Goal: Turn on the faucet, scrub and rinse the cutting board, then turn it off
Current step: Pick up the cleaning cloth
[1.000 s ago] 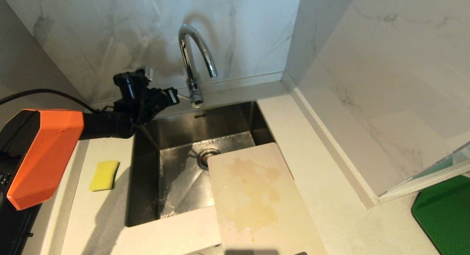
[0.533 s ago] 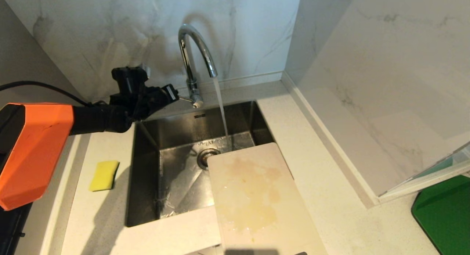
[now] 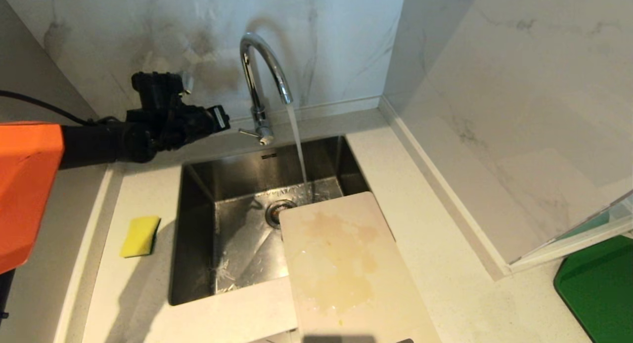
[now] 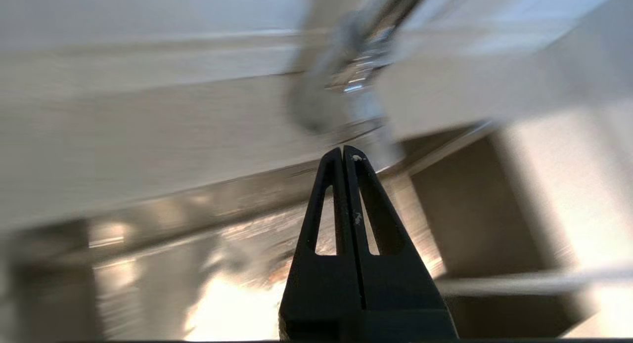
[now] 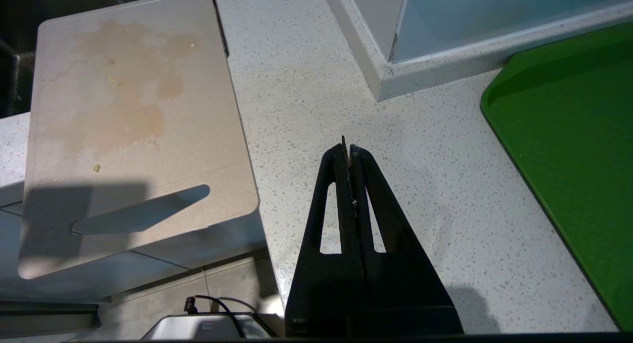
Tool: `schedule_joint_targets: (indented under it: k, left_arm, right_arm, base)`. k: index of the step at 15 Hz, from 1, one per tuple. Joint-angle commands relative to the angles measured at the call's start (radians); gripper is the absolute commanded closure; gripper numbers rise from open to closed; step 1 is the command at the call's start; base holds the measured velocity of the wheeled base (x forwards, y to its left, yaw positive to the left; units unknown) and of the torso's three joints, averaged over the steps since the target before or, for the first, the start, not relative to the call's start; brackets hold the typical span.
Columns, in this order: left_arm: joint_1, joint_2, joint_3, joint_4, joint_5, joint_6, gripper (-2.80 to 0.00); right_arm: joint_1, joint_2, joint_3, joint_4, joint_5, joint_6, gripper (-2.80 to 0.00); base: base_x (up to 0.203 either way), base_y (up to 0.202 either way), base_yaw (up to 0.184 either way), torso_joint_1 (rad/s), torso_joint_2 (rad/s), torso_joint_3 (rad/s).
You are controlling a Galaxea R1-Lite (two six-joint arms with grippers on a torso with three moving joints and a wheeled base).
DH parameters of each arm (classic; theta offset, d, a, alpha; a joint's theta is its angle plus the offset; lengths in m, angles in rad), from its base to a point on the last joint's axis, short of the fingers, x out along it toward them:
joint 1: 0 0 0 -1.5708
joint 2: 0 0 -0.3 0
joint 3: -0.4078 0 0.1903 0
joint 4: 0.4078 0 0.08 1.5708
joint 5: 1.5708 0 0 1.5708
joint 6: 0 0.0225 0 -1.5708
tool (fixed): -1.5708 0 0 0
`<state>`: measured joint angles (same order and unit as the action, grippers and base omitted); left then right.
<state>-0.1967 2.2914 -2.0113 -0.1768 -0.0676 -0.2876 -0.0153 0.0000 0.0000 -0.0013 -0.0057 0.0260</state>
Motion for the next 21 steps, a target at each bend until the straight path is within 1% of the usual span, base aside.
schedule_joint_targets:
  k: [1, 3, 9, 11, 14, 15, 18, 19, 21]
  left_arm:
    - [0.028, -0.115, 0.001, 0.147, -0.003, 0.08, 0.0]
    - [0.034, -0.186, 0.005, 0.27, 0.003, 0.092, 0.0]
    - [0.034, -0.364, 0.067, 0.533, -0.002, 0.136, 0.0]
    - [0.035, -0.427, 0.156, 0.545, 0.004, 0.15, 0.0]
    - [0.046, -0.507, 0.26, 0.547, 0.007, 0.161, 0.0]
    - [0.058, -0.531, 0.306, 0.549, 0.008, 0.183, 0.0]
    - [0.094, -0.605, 0.441, 0.579, 0.007, 0.307, 0.0]
    - [0.11, -0.63, 0.472, 0.601, 0.007, 0.334, 0.0]
    - [0.133, -0.653, 0.487, 0.711, 0.005, 0.351, 0.0]
  right_arm:
    - [0.0, 0.0, 0.0, 0.0, 0.0, 0.0, 0.0]
    - [0.0, 0.0, 0.0, 0.0, 0.0, 0.0, 0.0]
    - [0.0, 0.0, 0.0, 0.0, 0.0, 0.0, 0.0]
    - [0.0, 0.0, 0.0, 0.0, 0.0, 0.0, 0.0]
    - [0.0, 0.0, 0.0, 0.0, 0.0, 0.0, 0.0]
    - [0.0, 0.0, 0.0, 0.0, 0.0, 0.0, 0.0]
    - [0.0, 0.0, 0.0, 0.0, 0.0, 0.0, 0.0]
    - [0.0, 0.0, 0.0, 0.0, 0.0, 0.0, 0.0]
    - [0.0, 0.0, 0.0, 0.0, 0.0, 0.0, 0.0]
  base:
    - [0.0, 0.0, 0.0, 0.0, 0.0, 0.0]
    - [0.0, 0.0, 0.0, 0.0, 0.0, 0.0]
    - [0.0, 0.0, 0.0, 0.0, 0.0, 0.0]
    - [0.0, 0.0, 0.0, 0.0, 0.0, 0.0]
    - [0.0, 0.0, 0.0, 0.0, 0.0, 0.0]
    - [0.0, 0.0, 0.0, 0.0, 0.0, 0.0]
    - [0.0, 0.0, 0.0, 0.0, 0.0, 0.0]
    - [0.0, 0.0, 0.0, 0.0, 0.0, 0.0]
    - [0.0, 0.0, 0.0, 0.0, 0.0, 0.0]
